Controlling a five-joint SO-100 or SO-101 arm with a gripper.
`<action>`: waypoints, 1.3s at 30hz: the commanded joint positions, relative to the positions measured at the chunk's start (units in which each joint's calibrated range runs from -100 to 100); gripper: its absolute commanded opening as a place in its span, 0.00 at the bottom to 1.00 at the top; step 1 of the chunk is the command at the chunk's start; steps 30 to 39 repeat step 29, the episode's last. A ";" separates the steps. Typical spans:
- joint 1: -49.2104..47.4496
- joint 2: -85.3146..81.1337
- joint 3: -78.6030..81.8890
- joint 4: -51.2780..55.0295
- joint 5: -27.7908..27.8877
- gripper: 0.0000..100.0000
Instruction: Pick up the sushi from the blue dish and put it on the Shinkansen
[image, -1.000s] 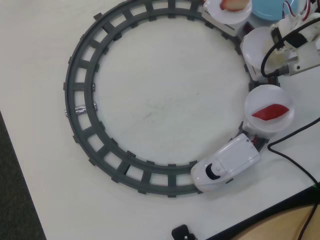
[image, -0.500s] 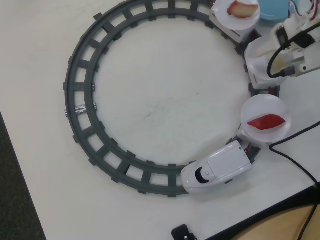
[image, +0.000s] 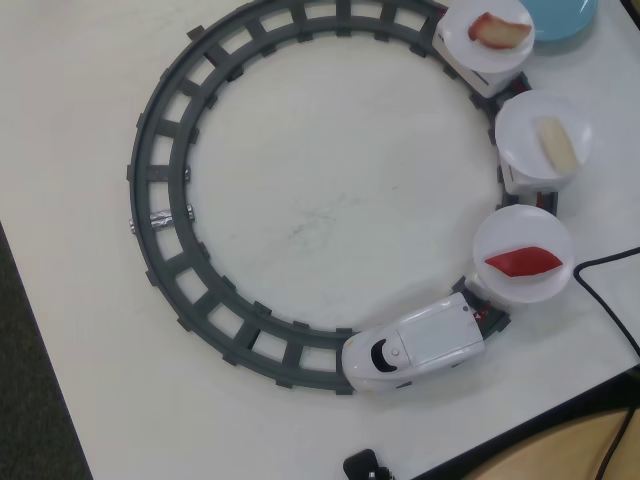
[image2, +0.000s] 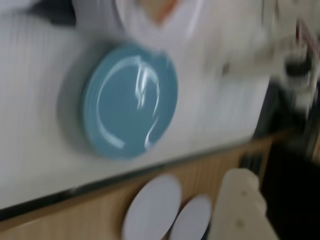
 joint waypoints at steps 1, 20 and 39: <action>10.57 -15.58 13.75 0.04 -2.75 0.29; 20.78 -65.43 82.51 -6.29 -1.18 0.30; 21.31 -64.01 83.05 -6.38 -0.92 0.29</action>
